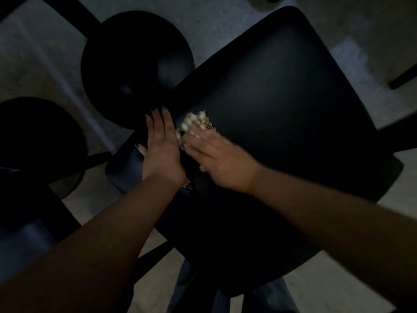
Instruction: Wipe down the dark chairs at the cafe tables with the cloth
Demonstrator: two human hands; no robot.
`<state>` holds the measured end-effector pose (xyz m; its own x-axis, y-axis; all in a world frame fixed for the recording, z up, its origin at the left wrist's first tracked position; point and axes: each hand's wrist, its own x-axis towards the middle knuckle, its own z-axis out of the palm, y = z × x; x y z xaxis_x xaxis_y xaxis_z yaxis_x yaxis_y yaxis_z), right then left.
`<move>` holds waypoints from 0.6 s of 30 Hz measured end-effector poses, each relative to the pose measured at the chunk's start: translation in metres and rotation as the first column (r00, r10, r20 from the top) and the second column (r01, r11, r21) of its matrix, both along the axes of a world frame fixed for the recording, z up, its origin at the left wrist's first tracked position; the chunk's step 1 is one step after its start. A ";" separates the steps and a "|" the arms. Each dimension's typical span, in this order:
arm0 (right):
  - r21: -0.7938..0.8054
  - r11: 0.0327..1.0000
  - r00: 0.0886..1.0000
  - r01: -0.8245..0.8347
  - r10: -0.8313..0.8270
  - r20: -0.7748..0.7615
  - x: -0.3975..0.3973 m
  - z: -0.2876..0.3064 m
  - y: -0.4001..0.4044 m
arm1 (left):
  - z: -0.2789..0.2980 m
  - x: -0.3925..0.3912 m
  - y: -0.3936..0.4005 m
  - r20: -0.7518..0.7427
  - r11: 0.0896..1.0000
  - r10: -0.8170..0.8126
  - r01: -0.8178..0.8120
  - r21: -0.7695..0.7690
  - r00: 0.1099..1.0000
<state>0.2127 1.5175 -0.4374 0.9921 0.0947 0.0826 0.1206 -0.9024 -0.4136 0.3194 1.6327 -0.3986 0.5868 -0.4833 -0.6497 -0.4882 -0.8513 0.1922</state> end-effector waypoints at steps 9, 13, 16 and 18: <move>0.082 0.614 0.613 0.785 -0.789 0.042 -0.006 0.002 -0.062 | 0.002 -0.002 0.000 0.026 0.999 -0.024 0.023 0.039 0.999; 0.119 0.767 0.776 0.630 -0.626 -0.077 -0.024 0.006 0.024 | 0.002 -0.003 -0.001 0.023 0.999 -0.014 0.013 0.043 1.000; 0.082 0.917 0.918 0.390 -0.381 -0.107 -0.048 0.008 0.019 | 0.002 -0.003 0.000 0.032 0.999 -0.018 0.017 0.038 0.999; 0.013 0.979 0.978 0.206 -0.205 -0.023 -0.053 0.006 -0.020 | 0.001 -0.001 0.000 0.036 0.999 -0.025 0.024 0.024 0.999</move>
<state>0.1600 1.4978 -0.4315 0.9917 -0.1125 0.0614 -0.0757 -0.9007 -0.4278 0.3179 1.6331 -0.3974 0.5985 -0.4820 -0.6399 -0.5149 -0.8434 0.1537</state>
